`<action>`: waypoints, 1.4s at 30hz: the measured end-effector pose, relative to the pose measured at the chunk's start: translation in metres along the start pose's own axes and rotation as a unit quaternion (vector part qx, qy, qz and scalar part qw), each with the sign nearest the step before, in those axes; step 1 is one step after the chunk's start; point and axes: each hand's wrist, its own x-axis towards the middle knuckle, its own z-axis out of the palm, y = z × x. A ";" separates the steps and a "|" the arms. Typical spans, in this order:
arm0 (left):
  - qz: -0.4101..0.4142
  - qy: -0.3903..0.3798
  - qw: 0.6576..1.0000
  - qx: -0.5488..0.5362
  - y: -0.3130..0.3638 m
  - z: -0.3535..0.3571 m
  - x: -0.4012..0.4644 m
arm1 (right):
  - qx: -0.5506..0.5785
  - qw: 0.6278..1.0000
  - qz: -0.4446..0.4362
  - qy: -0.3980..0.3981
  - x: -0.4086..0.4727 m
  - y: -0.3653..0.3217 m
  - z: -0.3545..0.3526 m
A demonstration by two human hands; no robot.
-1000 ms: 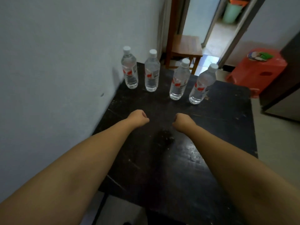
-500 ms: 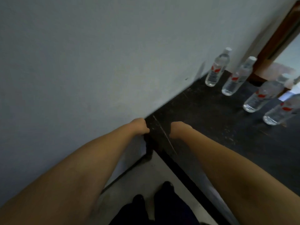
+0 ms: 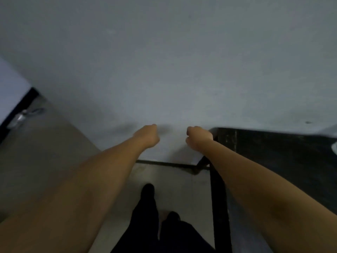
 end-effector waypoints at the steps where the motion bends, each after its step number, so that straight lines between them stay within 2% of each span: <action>1: -0.015 0.004 1.000 -0.014 -0.010 0.007 -0.014 | -0.009 1.000 -0.023 0.007 -0.002 -0.011 0.006; 6: -0.103 0.030 0.992 -0.067 -0.072 0.039 -0.083 | -0.079 0.987 -0.139 -0.020 -0.016 -0.085 0.033; 10: -0.199 0.077 0.969 -0.126 -0.139 0.052 -0.143 | -0.122 0.963 -0.237 -0.024 -0.041 -0.160 0.046; 15: -0.300 0.112 0.930 -0.178 -0.209 0.074 -0.230 | -0.166 0.929 -0.331 -0.020 -0.084 -0.247 0.071; 22: -0.432 0.120 0.860 -0.245 -0.293 0.147 -0.390 | -0.216 0.856 -0.467 -0.046 -0.202 -0.372 0.155; 29: -0.535 0.174 0.770 -0.302 -0.332 0.208 -0.517 | -0.269 0.757 -0.593 -0.043 -0.317 -0.459 0.219; 34: -0.617 0.207 0.666 -0.365 -0.337 0.265 -0.599 | -0.339 0.659 -0.669 -0.059 -0.404 -0.506 0.262; 38: -0.670 0.205 0.589 -0.401 -0.333 0.298 -0.655 | -0.381 0.591 -0.707 -0.070 -0.460 -0.535 0.293; 42: -0.724 0.210 0.506 -0.420 -0.330 0.329 -0.712 | -0.408 0.504 -0.758 -0.069 -0.524 -0.565 0.322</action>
